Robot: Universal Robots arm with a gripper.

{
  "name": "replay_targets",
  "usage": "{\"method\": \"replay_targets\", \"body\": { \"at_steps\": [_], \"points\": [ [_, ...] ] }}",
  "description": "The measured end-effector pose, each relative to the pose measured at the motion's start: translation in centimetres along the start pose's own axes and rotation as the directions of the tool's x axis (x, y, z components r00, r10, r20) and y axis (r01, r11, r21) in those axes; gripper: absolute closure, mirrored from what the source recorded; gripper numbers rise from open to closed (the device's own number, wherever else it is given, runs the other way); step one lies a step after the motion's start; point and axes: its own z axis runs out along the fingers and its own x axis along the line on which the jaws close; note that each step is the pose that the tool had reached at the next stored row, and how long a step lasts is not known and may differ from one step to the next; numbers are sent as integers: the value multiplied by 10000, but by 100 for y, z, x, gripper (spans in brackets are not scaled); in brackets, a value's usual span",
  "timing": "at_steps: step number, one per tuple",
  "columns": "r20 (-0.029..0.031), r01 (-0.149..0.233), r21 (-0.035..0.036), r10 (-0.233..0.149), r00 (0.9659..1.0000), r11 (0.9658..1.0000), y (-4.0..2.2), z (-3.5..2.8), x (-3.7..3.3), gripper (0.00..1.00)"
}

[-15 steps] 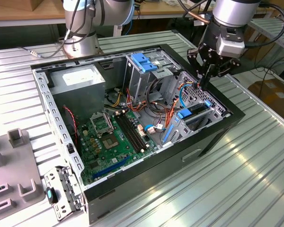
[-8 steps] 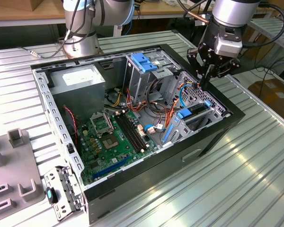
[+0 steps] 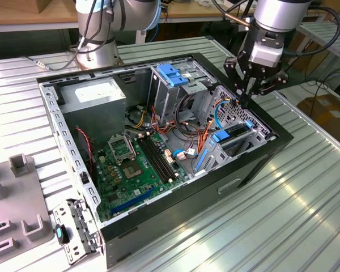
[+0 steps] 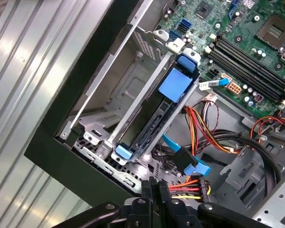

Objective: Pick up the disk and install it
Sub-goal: 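Insert the first disk wire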

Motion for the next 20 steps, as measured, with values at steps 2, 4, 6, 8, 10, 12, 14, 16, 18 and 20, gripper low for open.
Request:
{"method": "replay_targets", "body": {
  "at_steps": [2,4,6,8,10,12,14,16,18,20],
  "points": [
    [-28,-298,-42,298,9996,9995,3,0,-2,83],
    [-51,-511,-72,510,9987,9987,21,-4,-15,83],
    [-50,-517,-73,517,9987,9986,65,-11,-44,83],
    [-60,-639,-87,638,9979,9979,92,-12,-62,83],
    [-111,-1111,-150,1110,9938,9937,93,-7,-63,83],
    [-157,-1519,-203,1516,9883,9882,93,0,-64,83],
    [-193,-1821,-242,1817,9832,9830,94,5,-65,83],
    [-240,-2191,-289,2184,9756,9753,94,12,-66,83],
    [-283,-2520,-328,2511,9675,9672,95,20,-67,83],
    [-322,-2831,-365,2820,9589,9584,96,28,-68,83]
  ]
}}
